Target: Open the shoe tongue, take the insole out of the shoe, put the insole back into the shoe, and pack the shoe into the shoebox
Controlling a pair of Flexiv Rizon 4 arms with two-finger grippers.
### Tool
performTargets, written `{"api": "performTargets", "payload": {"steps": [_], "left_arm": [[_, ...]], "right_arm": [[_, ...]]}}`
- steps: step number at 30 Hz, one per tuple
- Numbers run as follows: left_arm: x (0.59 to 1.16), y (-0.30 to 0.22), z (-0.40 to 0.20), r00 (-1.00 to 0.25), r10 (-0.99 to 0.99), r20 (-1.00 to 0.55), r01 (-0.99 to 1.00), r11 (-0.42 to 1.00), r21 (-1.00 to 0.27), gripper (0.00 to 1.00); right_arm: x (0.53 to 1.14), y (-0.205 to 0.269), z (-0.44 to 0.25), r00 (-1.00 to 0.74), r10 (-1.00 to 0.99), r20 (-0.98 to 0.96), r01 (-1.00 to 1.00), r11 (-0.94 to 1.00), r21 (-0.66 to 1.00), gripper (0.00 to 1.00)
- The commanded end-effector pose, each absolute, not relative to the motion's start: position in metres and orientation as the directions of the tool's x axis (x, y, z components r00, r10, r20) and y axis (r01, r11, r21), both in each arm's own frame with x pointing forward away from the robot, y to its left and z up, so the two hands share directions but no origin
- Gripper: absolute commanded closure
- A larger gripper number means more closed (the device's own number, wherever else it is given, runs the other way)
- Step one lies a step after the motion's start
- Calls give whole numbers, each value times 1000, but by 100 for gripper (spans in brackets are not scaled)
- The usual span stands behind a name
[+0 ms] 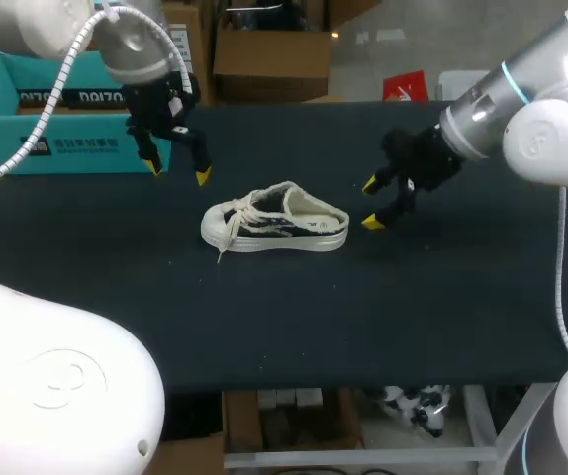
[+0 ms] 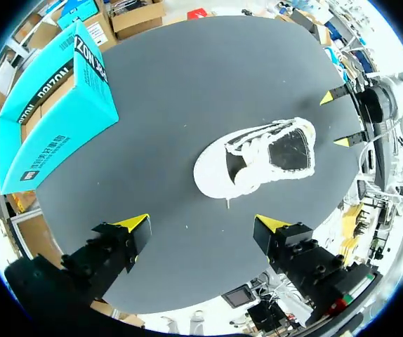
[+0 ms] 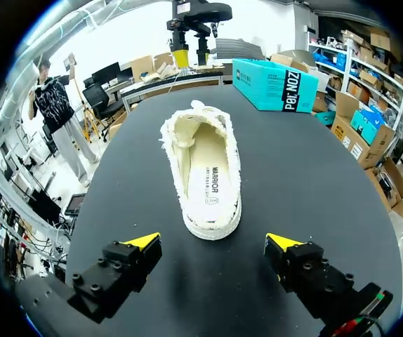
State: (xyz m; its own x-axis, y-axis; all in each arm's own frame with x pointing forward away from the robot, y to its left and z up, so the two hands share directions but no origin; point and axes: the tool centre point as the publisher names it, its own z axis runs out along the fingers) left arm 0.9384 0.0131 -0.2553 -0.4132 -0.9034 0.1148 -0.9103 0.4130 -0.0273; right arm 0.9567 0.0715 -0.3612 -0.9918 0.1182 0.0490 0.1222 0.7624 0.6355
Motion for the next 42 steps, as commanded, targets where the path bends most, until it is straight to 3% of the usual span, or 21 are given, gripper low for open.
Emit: {"api": "performTargets", "payload": {"steps": [1,20,42], "left_arm": [[939,3,-260,-395,-911,119,-918,395,-26,0],[932,-60,-272,-400,-909,117,-917,399,-30,0],[939,-81,-287,-391,-912,126,-919,395,4,0]], "right_arm": [[954,83,-383,-991,130,23,111,734,670,0],[955,110,-416,-988,148,47,131,634,762,0],[959,135,-421,-988,157,-6,77,517,852,0]]}}
